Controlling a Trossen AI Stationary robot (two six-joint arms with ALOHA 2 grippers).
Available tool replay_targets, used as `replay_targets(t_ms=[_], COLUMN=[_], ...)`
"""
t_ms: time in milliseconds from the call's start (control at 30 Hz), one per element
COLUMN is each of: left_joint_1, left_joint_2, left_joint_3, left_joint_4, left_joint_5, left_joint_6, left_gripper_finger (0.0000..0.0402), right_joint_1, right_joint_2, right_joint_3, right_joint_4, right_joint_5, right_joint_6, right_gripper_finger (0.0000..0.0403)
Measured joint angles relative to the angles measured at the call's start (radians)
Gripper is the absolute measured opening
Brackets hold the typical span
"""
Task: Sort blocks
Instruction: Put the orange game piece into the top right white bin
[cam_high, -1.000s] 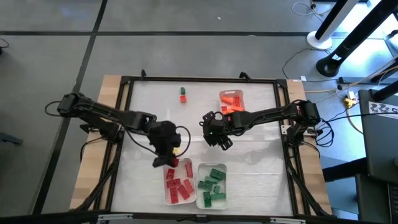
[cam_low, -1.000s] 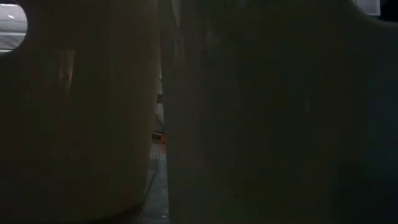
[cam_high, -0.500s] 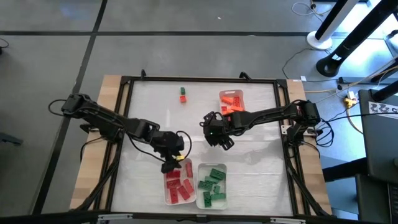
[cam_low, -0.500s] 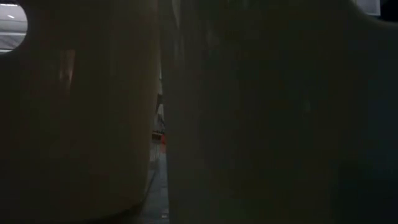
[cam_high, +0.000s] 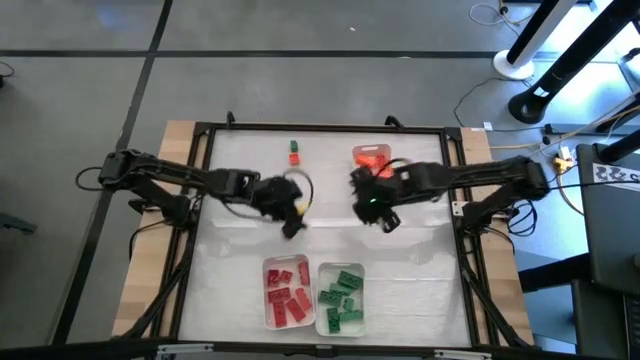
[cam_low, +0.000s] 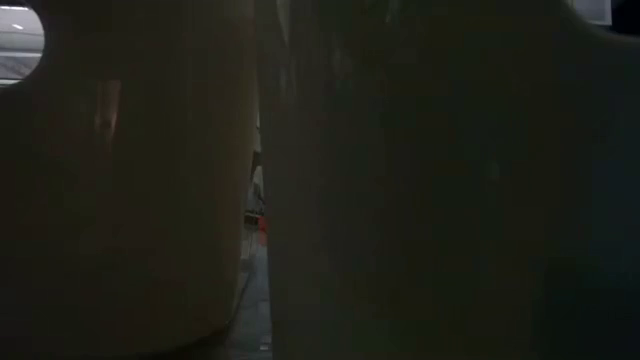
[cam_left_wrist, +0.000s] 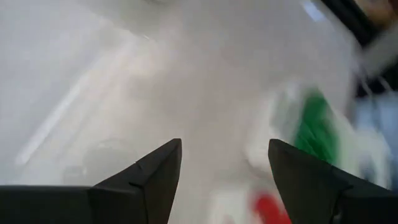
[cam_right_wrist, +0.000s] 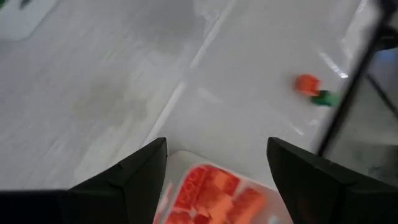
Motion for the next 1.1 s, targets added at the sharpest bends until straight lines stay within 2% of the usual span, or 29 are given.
replay_targets(t_ms=[167, 267, 467, 633, 733, 900, 1100], left_joint_1=[0.132, 0.205, 0.33, 0.41, 0.446, 0.491, 0.519], left_joint_2=[0.0, 0.007, 0.069, 0.16, 0.233, 0.342, 0.363], left_joint_3=[0.0, 0.0, 0.0, 0.0, 0.0, 0.0, 0.0], left_joint_4=[-0.005, -0.005, 0.001, 0.062, 0.141, 0.211, 0.213], left_joint_5=[-0.171, -0.242, -0.284, -0.296, -0.298, -0.299, -0.3], left_joint_6=[-0.16, -0.201, -0.233, -0.247, -0.283, -0.316, -0.306], left_gripper_finger=[0.023, 0.023, 0.023, 0.023, 0.023, 0.023, 0.023], right_joint_1=[0.0, 0.0, 0.0, 0.001, 0.001, 0.001, 0.001], right_joint_2=[-0.163, -0.284, -0.549, -0.713, -0.769, -0.79, -0.789], right_joint_3=[-0.002, -0.065, -0.334, -0.572, -0.682, -0.804, -0.9], right_joint_4=[-0.028, 0.021, 0.245, 0.453, 0.55, 0.653, 0.784], right_joint_5=[0.033, 0.035, 0.032, 0.022, 0.004, -0.068, -0.082], right_joint_6=[0.003, 0.004, 0.015, 0.065, 0.084, 0.087, 0.107], right_gripper_finger=[0.0276, 0.0276, 0.0276, 0.0276, 0.0276, 0.0276, 0.0276])
